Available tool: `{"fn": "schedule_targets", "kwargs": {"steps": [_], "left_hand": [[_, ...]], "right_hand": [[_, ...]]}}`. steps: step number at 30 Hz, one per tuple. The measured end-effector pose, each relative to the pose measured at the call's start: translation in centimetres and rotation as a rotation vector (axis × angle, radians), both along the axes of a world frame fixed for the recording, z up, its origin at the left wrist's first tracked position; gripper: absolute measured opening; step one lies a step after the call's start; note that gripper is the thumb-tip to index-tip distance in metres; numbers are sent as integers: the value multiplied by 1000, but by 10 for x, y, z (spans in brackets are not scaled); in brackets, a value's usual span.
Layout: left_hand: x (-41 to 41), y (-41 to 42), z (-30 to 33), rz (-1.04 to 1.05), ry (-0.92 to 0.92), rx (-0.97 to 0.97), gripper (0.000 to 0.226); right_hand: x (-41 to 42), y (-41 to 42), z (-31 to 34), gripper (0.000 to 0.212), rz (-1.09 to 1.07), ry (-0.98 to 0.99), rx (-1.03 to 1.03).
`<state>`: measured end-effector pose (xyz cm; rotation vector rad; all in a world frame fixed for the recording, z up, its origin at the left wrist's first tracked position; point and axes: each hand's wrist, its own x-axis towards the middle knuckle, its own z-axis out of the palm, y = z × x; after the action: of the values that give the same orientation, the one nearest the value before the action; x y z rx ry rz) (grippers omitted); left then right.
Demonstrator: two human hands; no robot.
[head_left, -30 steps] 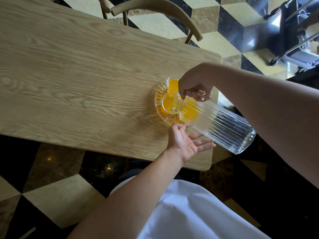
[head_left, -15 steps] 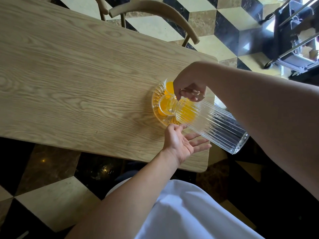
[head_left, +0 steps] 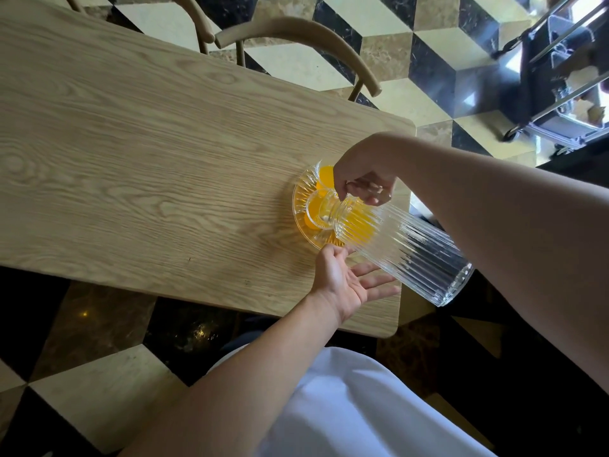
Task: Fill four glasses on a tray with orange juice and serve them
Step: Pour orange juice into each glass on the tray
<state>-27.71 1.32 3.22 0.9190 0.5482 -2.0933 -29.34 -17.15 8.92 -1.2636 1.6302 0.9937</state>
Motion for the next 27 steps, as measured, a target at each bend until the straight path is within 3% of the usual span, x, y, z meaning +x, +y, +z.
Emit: {"fn": "schedule_targets", "kwargs": {"steps": [8, 12, 19, 21, 27], "left_hand": [[4, 1, -2, -112, -174, -60, 50], [10, 4, 0, -152, -248, -83, 29], [20, 7, 3, -273, -506, -244, 29], [26, 6, 5, -323, -613, -290, 42], [71, 3, 20, -327, -889, -470, 43]], "right_hand": [[-15, 17, 17, 39, -96, -79, -56], [-31, 26, 12, 38, -178, -198, -127], [-55, 46, 26, 36, -293, -371, -272], [-56, 50, 31, 33, -328, -447, -321], [-27, 55, 50, 29, -339, -727, -422]]}}
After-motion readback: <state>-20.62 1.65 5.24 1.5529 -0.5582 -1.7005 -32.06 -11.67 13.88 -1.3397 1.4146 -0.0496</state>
